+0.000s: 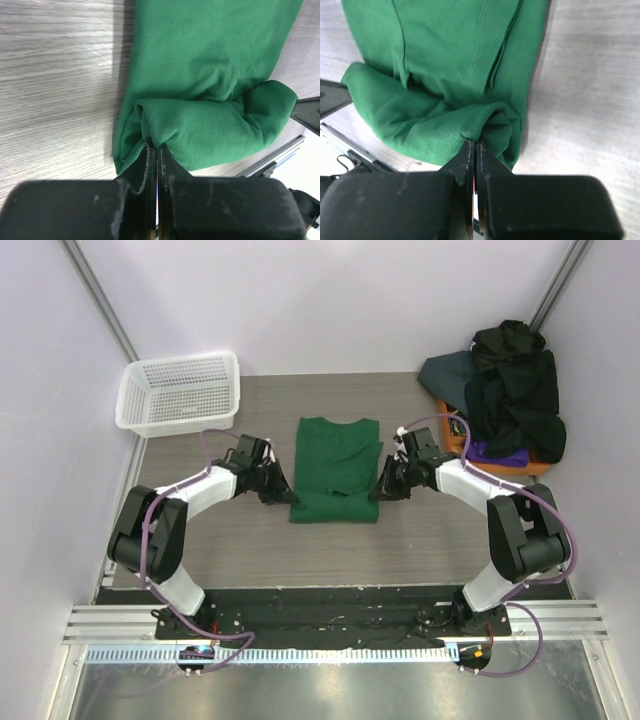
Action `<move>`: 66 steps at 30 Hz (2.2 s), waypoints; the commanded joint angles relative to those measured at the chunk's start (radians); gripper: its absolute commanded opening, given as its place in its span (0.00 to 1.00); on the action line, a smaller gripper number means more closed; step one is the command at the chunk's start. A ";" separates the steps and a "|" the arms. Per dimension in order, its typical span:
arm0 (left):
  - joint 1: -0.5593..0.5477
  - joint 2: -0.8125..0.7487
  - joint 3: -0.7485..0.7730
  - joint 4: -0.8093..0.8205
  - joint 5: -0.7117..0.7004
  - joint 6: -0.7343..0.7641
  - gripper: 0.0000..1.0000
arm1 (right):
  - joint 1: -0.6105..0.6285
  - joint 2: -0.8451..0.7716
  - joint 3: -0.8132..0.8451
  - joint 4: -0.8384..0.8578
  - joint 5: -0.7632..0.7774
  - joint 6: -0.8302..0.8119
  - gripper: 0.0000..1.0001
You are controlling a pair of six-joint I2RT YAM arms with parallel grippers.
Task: Roll the t-shirts
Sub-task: Roll the T-shirt to the center of the board.
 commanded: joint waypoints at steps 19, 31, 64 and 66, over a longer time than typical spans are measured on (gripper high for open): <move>0.029 0.046 0.080 0.065 -0.080 0.028 0.13 | -0.025 0.034 0.080 0.068 0.126 0.029 0.10; 0.016 -0.204 0.016 0.050 -0.132 0.006 0.34 | -0.017 -0.213 0.031 0.054 0.068 0.017 0.41; -0.075 -0.108 -0.124 0.421 0.013 -0.081 0.19 | 0.155 0.301 -0.016 0.781 -0.308 0.246 0.01; -0.075 -0.079 -0.118 0.459 0.018 -0.090 0.19 | 0.150 0.325 -0.007 0.784 -0.313 0.247 0.01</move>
